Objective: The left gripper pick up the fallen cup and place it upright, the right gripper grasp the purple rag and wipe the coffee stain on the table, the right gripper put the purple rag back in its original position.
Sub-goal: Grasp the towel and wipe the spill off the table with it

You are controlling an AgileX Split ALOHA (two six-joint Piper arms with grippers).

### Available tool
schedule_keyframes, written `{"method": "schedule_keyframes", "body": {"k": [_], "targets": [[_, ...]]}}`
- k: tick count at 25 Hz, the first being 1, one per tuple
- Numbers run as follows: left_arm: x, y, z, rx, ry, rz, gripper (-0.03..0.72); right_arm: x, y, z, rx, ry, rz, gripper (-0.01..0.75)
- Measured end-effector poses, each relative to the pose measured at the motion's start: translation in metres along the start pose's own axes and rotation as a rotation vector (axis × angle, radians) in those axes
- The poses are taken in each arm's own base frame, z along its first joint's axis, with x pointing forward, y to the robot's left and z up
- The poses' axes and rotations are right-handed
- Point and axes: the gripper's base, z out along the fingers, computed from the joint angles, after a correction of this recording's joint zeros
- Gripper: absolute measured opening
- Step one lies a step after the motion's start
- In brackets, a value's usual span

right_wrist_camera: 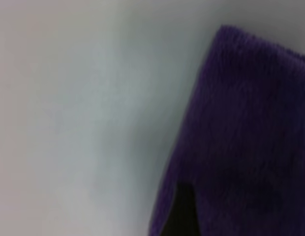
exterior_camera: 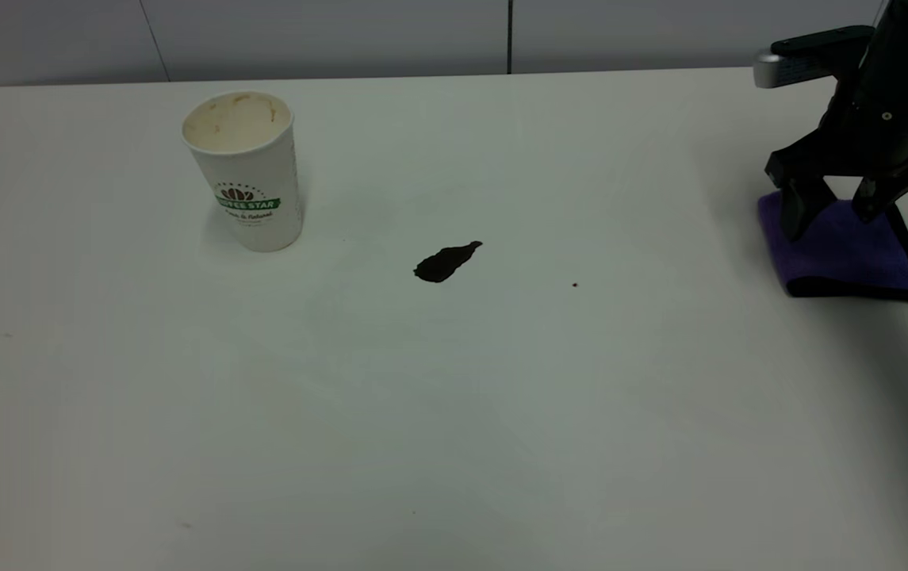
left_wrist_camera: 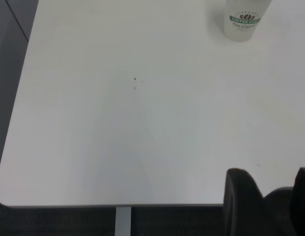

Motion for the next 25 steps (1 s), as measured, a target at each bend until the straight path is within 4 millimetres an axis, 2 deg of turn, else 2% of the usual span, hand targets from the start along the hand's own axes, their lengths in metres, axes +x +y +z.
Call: {"method": "schedule_keyframes", "body": {"k": [4,8,11,13,15,19,20,22,25], "targets": [[0.0,0.0,0.0,0.0,0.0,0.0,0.275,-0.001,-0.007,0.006,0.008,-0.009,0.007,0.71],[0.0,0.0,0.0,0.0,-0.001,0.0,0.275,0.008,-0.014,0.022,0.008,0.018,0.022,0.691],[0.0,0.0,0.0,0.0,-0.001,0.0,0.275,0.01,-0.014,0.029,0.004,0.031,0.029,0.638],[0.0,0.0,0.0,0.0,-0.001,0.0,0.275,0.012,-0.013,0.032,-0.002,0.039,0.037,0.556],[0.0,0.0,0.0,0.0,-0.001,0.0,0.275,0.012,-0.011,0.033,-0.019,0.041,0.069,0.437],[0.0,0.0,0.0,0.0,-0.001,0.0,0.275,0.009,-0.006,0.034,-0.064,0.03,0.098,0.109],[0.0,0.0,0.0,0.0,-0.001,0.0,0.275,0.008,-0.004,0.033,-0.077,0.025,0.085,0.072],[0.0,0.0,0.0,0.0,-0.001,0.0,0.275,0.004,0.006,0.028,-0.113,0.006,0.06,0.056],[0.0,0.0,0.0,0.0,-0.001,0.0,0.275,-0.007,0.043,0.014,-0.199,-0.013,0.001,0.055]]}}
